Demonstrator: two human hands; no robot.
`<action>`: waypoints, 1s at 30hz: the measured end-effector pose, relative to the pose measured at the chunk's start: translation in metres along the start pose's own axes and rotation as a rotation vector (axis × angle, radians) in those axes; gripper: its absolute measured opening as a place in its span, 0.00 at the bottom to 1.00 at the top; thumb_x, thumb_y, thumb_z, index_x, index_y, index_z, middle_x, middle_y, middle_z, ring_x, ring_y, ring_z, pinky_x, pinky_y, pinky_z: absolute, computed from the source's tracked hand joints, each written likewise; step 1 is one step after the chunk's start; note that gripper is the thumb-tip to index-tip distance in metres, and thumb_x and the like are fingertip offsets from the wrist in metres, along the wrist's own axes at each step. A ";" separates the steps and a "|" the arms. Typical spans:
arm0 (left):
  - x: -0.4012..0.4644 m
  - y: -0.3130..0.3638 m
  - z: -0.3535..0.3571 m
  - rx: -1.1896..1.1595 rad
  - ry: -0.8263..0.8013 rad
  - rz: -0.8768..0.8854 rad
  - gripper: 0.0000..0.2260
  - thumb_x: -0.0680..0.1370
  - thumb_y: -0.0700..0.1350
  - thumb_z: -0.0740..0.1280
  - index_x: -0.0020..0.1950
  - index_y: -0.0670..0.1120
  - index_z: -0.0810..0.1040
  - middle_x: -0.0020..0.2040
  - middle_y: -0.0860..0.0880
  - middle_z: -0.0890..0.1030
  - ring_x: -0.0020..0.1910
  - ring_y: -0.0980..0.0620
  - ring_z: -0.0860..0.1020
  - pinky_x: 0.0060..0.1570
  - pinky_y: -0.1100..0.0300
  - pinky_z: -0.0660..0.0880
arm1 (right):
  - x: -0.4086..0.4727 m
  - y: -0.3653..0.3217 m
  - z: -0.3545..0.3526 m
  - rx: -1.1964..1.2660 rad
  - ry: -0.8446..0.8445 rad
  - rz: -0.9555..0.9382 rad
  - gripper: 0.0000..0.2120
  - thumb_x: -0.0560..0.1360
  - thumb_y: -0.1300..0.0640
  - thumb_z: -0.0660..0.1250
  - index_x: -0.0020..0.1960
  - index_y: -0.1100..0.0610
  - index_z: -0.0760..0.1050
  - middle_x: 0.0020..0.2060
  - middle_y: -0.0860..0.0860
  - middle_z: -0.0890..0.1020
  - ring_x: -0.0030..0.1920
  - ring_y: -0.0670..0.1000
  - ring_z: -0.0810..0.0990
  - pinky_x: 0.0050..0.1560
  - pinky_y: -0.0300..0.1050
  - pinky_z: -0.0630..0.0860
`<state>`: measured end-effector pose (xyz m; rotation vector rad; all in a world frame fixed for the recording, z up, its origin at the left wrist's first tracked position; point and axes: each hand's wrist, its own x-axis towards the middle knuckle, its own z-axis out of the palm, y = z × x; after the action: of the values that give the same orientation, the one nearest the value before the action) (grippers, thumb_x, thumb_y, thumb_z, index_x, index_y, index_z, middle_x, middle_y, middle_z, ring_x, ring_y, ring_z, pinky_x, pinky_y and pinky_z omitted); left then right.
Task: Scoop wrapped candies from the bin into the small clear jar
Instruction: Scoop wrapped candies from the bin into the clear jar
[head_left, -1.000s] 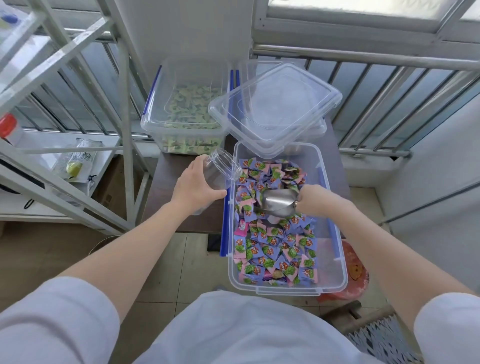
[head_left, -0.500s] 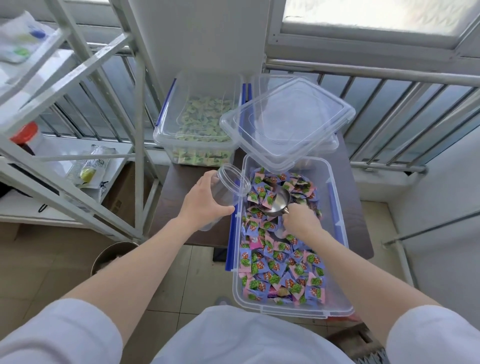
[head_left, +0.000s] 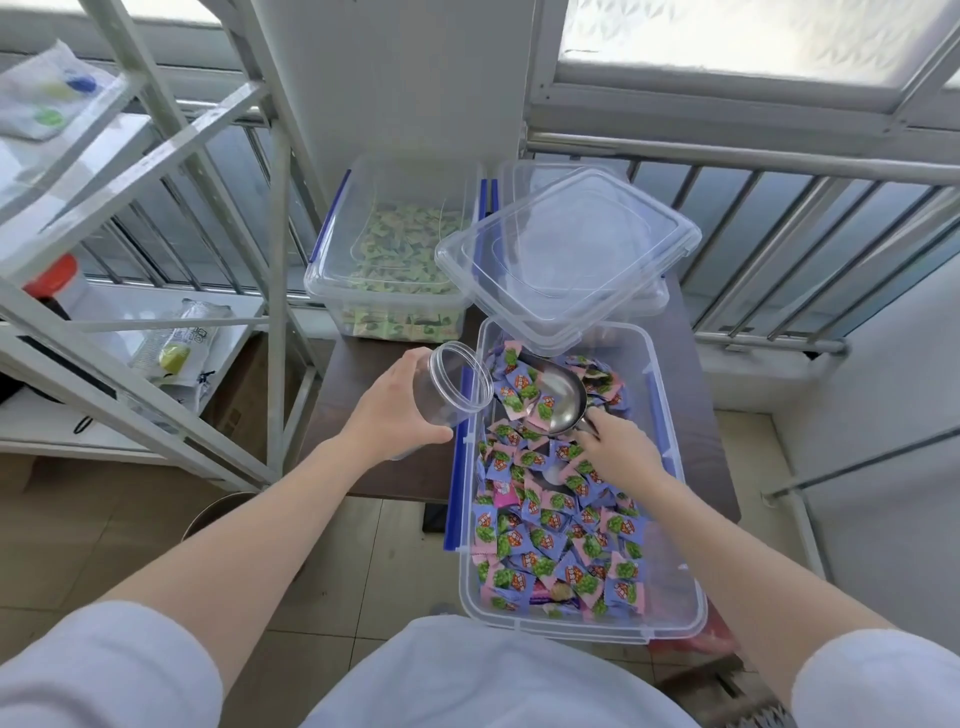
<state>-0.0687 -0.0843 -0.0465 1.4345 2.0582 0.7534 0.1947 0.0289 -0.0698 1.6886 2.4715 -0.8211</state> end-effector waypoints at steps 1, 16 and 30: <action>0.000 0.000 -0.001 0.003 -0.002 0.009 0.41 0.62 0.47 0.79 0.71 0.52 0.63 0.65 0.55 0.73 0.63 0.55 0.70 0.57 0.59 0.67 | -0.005 0.004 -0.002 0.020 -0.009 -0.017 0.09 0.79 0.54 0.58 0.48 0.60 0.71 0.38 0.53 0.79 0.39 0.57 0.76 0.35 0.46 0.67; 0.005 0.011 -0.005 0.124 -0.022 0.049 0.42 0.58 0.46 0.76 0.69 0.52 0.63 0.65 0.52 0.73 0.64 0.48 0.71 0.60 0.46 0.72 | -0.031 0.007 -0.074 0.104 0.059 -0.213 0.08 0.75 0.59 0.65 0.40 0.63 0.72 0.28 0.51 0.71 0.32 0.52 0.66 0.34 0.45 0.63; 0.003 0.012 -0.007 -0.020 -0.038 0.082 0.38 0.60 0.38 0.78 0.66 0.49 0.66 0.59 0.52 0.75 0.57 0.51 0.74 0.52 0.59 0.70 | -0.020 -0.120 -0.134 -0.473 -0.064 -0.295 0.15 0.71 0.62 0.61 0.29 0.55 0.59 0.28 0.51 0.65 0.26 0.50 0.62 0.29 0.38 0.60</action>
<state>-0.0666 -0.0791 -0.0339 1.5186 1.9675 0.7717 0.1323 0.0390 0.0996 1.1433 2.6277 -0.2567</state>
